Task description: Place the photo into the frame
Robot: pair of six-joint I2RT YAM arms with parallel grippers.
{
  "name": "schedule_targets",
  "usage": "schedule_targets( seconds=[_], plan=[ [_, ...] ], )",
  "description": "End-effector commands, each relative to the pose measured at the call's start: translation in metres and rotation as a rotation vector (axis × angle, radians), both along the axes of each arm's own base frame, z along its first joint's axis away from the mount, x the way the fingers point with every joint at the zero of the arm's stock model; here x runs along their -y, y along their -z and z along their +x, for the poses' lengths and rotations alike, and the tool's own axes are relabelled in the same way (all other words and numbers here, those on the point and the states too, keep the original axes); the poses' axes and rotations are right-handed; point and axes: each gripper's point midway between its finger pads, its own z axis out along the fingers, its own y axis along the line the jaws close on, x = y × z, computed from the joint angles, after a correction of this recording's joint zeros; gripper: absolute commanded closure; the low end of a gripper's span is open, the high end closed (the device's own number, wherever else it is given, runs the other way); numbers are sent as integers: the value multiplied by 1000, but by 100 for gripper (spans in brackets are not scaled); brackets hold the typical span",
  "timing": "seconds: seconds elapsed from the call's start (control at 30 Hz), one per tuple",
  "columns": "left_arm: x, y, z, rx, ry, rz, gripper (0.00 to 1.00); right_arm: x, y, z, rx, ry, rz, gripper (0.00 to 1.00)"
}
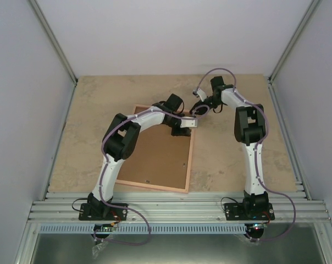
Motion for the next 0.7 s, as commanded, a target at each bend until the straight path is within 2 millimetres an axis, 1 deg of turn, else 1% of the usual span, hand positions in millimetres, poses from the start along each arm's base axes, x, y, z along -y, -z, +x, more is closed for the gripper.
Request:
schedule_targets(
  seconds=[0.0,0.07,0.13,0.2,0.27,0.3,0.33,0.37,0.4,0.43,0.47,0.53,0.6,0.67],
  plan=[
    [2,-25,5,-45,-45,-83,62,5,34,-3,-55,31,-77,89],
    [-6,-38,5,-12,-49,-106,58,4,30,-5,-54,24,-65,88],
    [-15,-54,4,23,-68,-125,58,2,24,-5,-43,11,-50,84],
    [-32,-63,8,13,-134,-146,57,1,15,-3,-14,3,-45,81],
    [-53,-69,13,-23,-210,-165,57,2,6,-1,21,-6,-48,79],
    [-63,-68,10,-37,-225,-159,57,3,4,0,34,-5,-53,77],
    [-71,-67,3,-35,-212,-144,57,4,0,1,46,-4,-53,75],
    [-77,-64,-9,-25,-174,-121,57,5,-3,1,51,1,-49,73],
    [-84,-57,-26,-36,-130,-96,57,4,-8,2,51,5,-41,70],
    [-87,-57,-37,-39,-98,-87,57,3,-13,1,48,6,-30,65],
    [-89,-55,-48,-50,-69,-81,57,1,-18,0,47,8,-17,58],
    [-91,-52,-72,-56,9,-75,57,-1,-33,-3,44,23,6,45],
    [-88,-47,-93,-27,85,-72,58,0,-45,-10,37,47,22,42],
    [-81,-45,-111,-2,149,-71,59,5,-50,-22,21,83,15,40]
  ],
)
